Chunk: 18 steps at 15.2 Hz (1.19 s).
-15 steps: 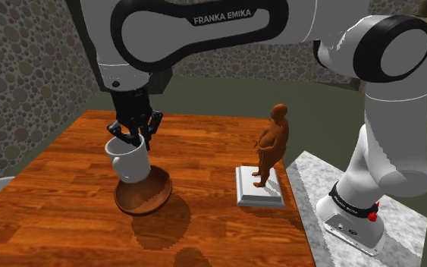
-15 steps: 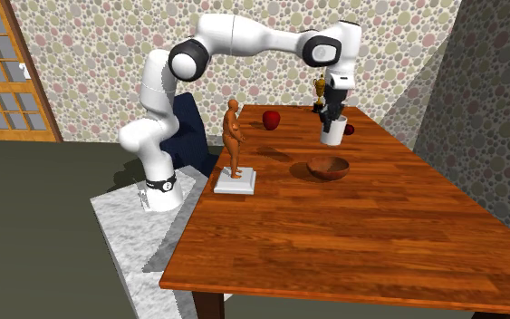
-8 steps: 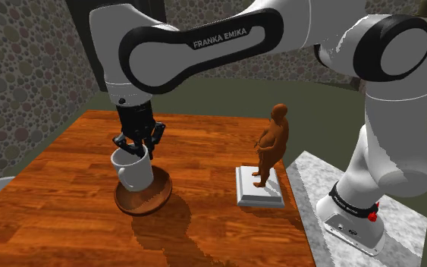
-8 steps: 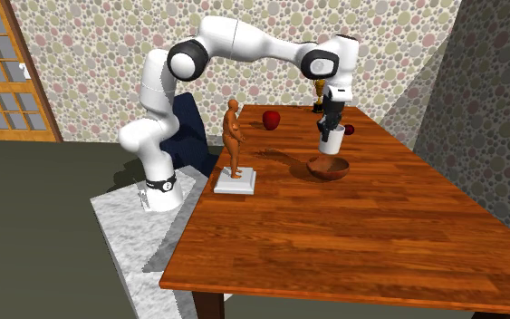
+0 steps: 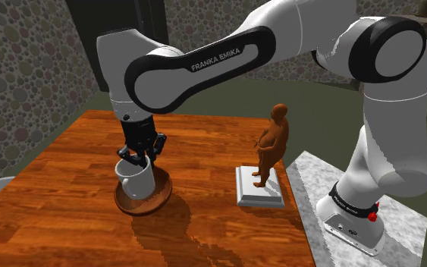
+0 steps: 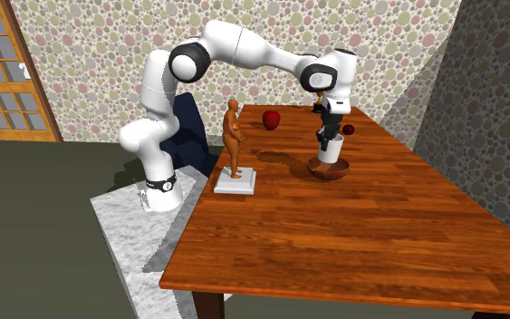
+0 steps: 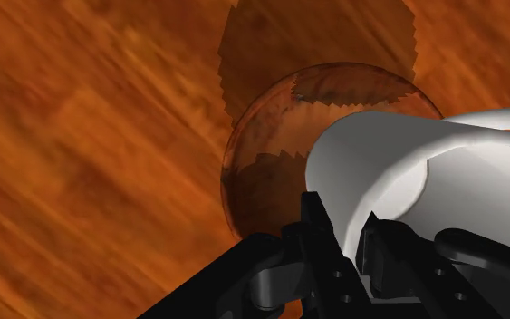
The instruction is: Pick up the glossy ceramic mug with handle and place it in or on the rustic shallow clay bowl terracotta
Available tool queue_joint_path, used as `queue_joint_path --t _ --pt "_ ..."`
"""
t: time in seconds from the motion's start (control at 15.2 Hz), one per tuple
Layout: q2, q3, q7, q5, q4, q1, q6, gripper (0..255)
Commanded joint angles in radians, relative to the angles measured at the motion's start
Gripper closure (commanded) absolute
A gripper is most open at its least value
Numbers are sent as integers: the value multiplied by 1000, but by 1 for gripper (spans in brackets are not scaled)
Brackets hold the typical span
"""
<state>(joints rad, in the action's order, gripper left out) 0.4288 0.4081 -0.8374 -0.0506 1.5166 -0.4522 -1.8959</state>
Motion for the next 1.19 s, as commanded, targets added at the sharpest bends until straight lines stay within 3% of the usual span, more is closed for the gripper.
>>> queue_joint_path --t 0.0,0.33,0.4,0.73,0.99,1.12 --pt "-1 0 1 0 5 1 -5 255" --pt "-1 0 1 0 5 1 -5 255" --pt "-1 0 1 0 5 1 -6 0" --pt "-1 0 1 0 5 1 -6 0" --pt "-12 2 5 5 -106 2 117 0" --pt "-12 2 5 5 -106 2 117 0"
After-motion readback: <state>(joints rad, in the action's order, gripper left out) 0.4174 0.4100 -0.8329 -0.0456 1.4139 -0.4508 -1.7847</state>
